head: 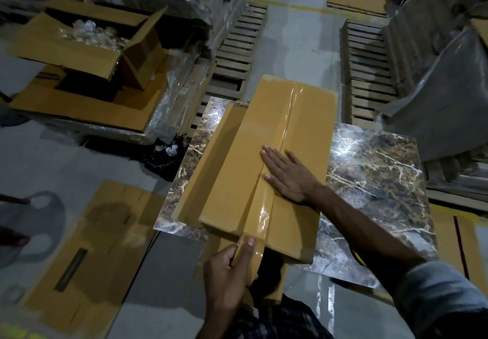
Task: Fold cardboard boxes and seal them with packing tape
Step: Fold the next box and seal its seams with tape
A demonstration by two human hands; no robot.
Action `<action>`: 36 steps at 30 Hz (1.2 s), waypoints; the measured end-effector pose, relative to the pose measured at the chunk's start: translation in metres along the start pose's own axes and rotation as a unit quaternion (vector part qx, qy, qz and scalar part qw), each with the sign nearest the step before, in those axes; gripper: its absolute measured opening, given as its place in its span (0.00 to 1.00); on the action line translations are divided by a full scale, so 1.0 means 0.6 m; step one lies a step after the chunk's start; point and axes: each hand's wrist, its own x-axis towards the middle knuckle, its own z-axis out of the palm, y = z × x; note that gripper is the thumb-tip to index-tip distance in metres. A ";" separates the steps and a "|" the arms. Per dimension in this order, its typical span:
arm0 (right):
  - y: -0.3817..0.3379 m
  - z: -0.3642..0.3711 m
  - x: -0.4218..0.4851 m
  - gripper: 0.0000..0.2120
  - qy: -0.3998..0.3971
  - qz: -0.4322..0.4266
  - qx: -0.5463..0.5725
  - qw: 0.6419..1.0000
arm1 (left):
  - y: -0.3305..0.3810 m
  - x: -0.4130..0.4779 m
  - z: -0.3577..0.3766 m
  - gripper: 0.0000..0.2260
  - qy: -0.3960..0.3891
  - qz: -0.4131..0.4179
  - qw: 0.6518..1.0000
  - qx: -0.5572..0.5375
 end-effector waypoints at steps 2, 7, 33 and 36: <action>-0.037 0.012 -0.029 0.31 0.000 -0.005 0.008 1.000 | -0.005 0.001 -0.002 0.28 -0.016 -0.008 1.000 -0.018; -0.122 0.037 -0.093 0.33 -0.004 -0.021 0.016 1.000 | 0.012 -0.006 -0.009 0.23 -0.053 -0.020 0.998 -0.031; -0.020 -0.003 -0.040 0.31 0.003 0.016 0.009 1.000 | 0.037 0.110 0.093 0.16 -0.056 -0.014 0.996 0.066; -0.039 0.010 -0.055 0.31 0.008 0.023 0.008 1.000 | 0.013 0.101 0.088 0.17 -0.032 0.011 0.995 0.098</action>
